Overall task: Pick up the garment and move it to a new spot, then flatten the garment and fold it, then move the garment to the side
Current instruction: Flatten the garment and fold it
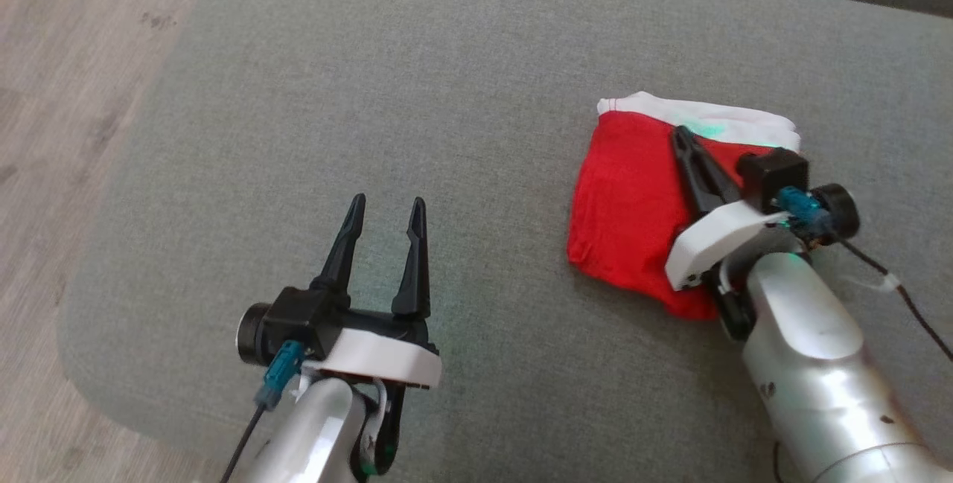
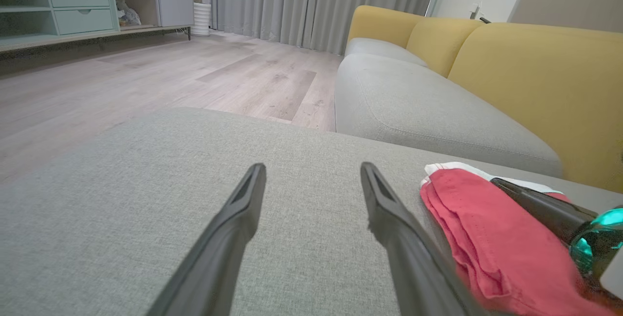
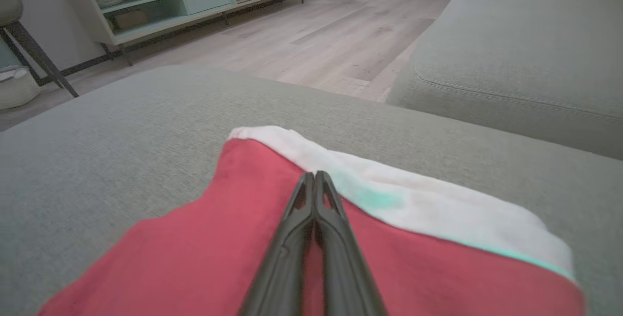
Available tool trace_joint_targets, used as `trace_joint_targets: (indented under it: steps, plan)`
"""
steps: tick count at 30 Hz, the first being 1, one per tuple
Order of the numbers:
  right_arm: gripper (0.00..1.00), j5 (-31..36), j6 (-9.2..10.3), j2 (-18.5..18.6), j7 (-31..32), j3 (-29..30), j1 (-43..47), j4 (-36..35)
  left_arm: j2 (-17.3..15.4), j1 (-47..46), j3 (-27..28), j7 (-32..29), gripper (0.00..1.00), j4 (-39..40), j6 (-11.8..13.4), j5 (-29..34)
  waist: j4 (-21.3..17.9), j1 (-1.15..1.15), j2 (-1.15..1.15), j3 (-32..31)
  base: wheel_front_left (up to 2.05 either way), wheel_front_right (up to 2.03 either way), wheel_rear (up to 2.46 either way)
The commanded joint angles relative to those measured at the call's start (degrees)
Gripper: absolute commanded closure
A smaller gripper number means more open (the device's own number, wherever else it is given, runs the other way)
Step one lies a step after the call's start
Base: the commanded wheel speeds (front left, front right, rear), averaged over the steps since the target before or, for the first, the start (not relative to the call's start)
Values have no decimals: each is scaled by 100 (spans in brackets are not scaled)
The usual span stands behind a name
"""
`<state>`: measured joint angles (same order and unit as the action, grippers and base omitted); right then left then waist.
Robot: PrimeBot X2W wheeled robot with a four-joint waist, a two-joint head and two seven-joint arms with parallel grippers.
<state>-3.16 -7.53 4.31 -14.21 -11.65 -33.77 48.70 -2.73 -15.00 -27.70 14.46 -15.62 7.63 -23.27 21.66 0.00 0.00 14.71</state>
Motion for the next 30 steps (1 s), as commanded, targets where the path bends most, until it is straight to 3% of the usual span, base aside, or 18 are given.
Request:
trace_joint_targets:
  steps: [1,8,12,19,29,30]
  plan:
    - [100,-146,4,-138,-74,-352,-135,-146,-15,-159,140,53,0,134,39,-46,36,0,0,-49,0,0,0]
    - [100,-496,4,-142,137,-1312,64,467,-15,-138,102,53,0,86,44,-98,100,0,0,-209,0,0,0]
    - [100,-737,4,-142,37,-1458,63,573,-15,-94,156,53,0,47,38,-67,35,0,0,-368,0,0,0]
    - [100,-897,4,-109,-72,-943,119,231,-15,27,370,53,0,0,-21,45,-274,0,0,-696,0,0,0]
    - [100,-621,4,112,-77,519,1387,-1470,-15,304,709,53,0,-189,-132,153,-909,0,0,-1137,0,0,0]
    - [52,-545,4,99,-78,667,1560,-1631,-15,341,738,53,0,-207,-147,156,-962,0,0,-1171,0,0,0]
